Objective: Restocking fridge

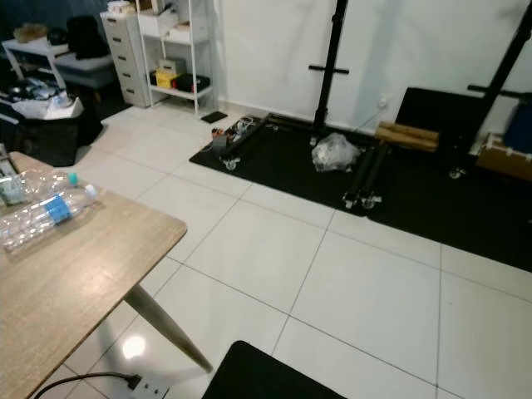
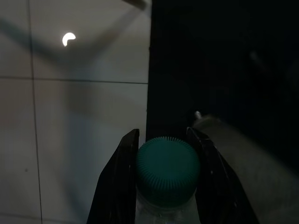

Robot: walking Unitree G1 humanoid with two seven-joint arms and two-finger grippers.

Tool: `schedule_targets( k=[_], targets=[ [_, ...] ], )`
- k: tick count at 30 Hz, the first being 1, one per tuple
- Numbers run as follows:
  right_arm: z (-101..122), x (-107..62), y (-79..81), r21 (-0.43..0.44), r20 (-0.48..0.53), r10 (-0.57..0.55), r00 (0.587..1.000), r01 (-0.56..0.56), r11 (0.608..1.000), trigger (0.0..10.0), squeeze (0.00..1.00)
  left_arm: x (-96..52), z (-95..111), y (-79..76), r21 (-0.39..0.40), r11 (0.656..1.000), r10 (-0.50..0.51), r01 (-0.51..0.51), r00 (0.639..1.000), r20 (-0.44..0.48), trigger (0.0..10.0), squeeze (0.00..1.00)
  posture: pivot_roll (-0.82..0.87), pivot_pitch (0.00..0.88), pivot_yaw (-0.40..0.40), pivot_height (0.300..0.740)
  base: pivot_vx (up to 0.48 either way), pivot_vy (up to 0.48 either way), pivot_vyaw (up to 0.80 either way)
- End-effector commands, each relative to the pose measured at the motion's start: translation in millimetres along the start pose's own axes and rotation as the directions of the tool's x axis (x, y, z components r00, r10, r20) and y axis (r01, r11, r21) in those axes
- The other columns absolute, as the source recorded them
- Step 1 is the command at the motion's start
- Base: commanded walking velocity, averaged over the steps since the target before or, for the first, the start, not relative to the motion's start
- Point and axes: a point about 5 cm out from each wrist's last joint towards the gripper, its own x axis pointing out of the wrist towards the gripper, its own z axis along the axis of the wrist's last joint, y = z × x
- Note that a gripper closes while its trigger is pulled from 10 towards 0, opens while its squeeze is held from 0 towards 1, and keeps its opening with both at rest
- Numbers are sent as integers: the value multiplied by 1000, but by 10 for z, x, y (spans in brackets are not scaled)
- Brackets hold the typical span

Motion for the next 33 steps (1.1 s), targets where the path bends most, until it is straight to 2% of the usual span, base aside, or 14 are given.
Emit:
schedule_targets(
  k=[1, 16, 33],
  targets=[
    [-27, 1, 16, -1, -10, 1, 1000, -1, 1000, 10000, 0, -3, -50, -22, 51, 999, -14, 16, 999, -30, 10000, 0, 24, 0, 5, 740, 0, 0, -769],
    [-81, -3, -21, -14, -26, -11, 1000, 11, 1000, 10000, 0, -25, -217, -94, 92, 995, -28, 36, 996, -91, 10000, 0, 22, 0, -1, 740, 0, 0, -765],
    [-72, -3, -24, -35, -28, -12, 1000, 11, 999, 10000, 0, -26, -231, -98, 103, 994, -21, 32, 994, -106, 10000, 0, 24, 0, -10, 740, 0, 0, -763]
  ],
)
